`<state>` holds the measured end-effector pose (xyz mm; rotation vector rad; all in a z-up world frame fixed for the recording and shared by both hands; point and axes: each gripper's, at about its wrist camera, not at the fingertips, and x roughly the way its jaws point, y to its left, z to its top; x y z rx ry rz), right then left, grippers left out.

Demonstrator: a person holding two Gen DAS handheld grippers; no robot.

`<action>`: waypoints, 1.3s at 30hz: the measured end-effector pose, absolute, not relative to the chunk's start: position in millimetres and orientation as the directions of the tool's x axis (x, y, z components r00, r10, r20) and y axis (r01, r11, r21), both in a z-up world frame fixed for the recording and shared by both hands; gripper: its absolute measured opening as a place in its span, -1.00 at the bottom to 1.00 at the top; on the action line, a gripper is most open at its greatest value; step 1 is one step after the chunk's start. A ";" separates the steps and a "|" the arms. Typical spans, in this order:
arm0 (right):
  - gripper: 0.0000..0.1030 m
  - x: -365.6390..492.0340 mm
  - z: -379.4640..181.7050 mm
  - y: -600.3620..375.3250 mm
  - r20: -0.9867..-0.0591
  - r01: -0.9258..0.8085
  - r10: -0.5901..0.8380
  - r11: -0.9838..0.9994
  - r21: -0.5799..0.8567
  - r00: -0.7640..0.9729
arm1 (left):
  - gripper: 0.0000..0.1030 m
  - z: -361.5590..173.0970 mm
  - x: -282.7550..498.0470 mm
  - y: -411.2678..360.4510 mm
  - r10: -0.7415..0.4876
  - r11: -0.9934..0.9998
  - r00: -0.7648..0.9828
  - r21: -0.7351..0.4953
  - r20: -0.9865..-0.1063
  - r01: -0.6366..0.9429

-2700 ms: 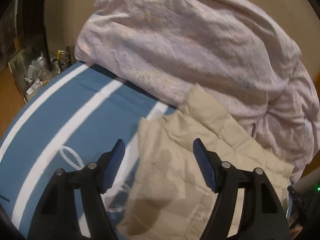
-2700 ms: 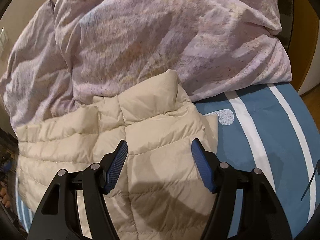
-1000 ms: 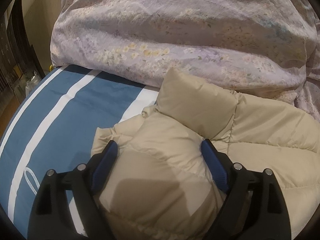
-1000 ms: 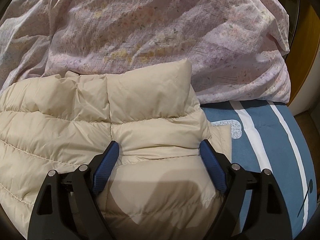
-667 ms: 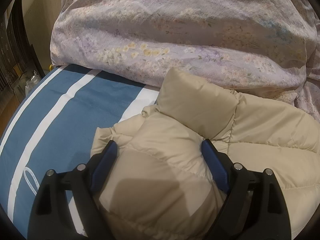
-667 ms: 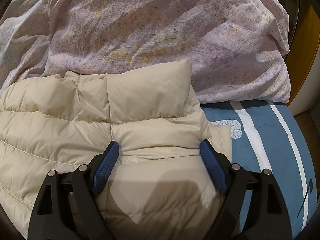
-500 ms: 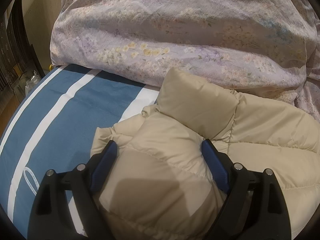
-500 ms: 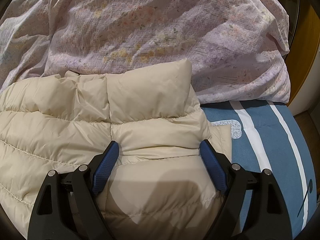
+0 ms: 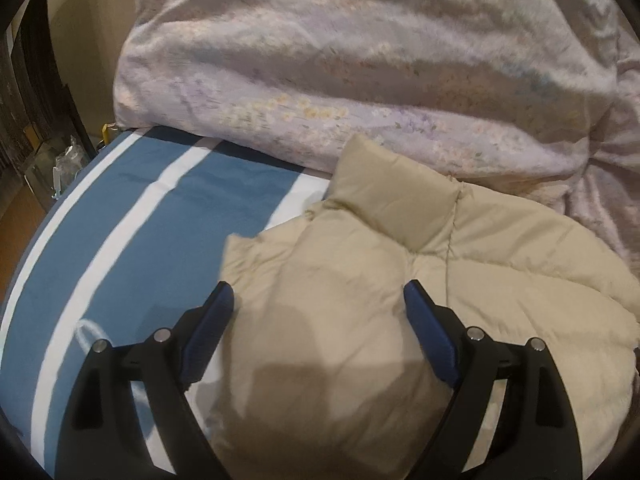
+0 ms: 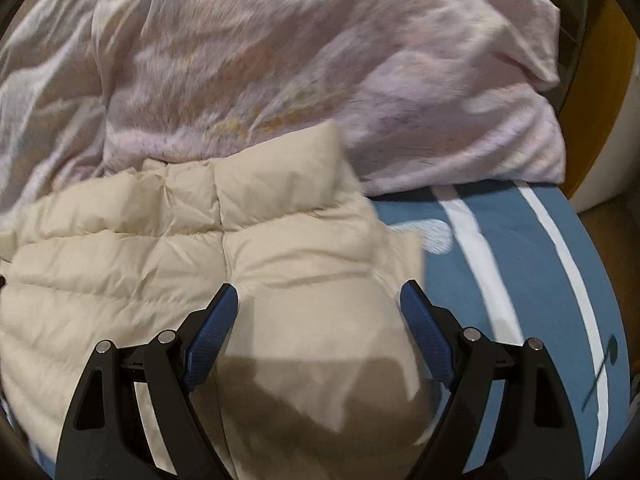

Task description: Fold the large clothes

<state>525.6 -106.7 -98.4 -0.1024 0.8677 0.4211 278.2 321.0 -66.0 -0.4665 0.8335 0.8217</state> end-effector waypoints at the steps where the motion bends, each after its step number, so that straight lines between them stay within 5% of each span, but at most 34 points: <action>1: 0.65 522.9 -96.6 -115.6 -0.760 -0.388 0.321 0.916 0.099 0.565 | 0.68 -62.0 268.1 319.2 0.447 0.605 0.406 -0.065 -0.797 -0.794; 15: 0.65 475.4 -129.3 -204.4 -0.816 -0.177 0.439 0.898 0.402 0.375 | 0.68 -71.5 178.8 300.7 0.296 0.549 0.436 -0.222 -0.850 -0.806; 19: 0.34 463.4 -138.1 -203.8 -0.808 -0.171 0.485 0.874 0.455 0.335 | 0.63 -84.9 169.4 295.1 0.243 0.527 0.463 -0.284 -0.852 -0.801; 29: -0.41 448.5 -139.6 -203.6 -0.770 -0.134 0.549 0.833 0.537 0.327 | -0.13 -96.3 166.2 280.7 0.140 0.440 0.555 -0.450 -0.820 -0.777; 35: -0.63 444.9 -133.0 -200.8 -0.760 -0.132 0.557 0.827 0.547 0.335 | -0.69 -93.7 161.9 276.7 0.119 0.413 0.605 -0.515 -0.787 -0.751; 39: -0.66 439.9 -125.1 -201.6 -0.746 -0.149 0.572 0.816 0.558 0.341 | -0.77 -83.2 152.9 277.6 0.129 0.424 0.632 -0.533 -0.764 -0.732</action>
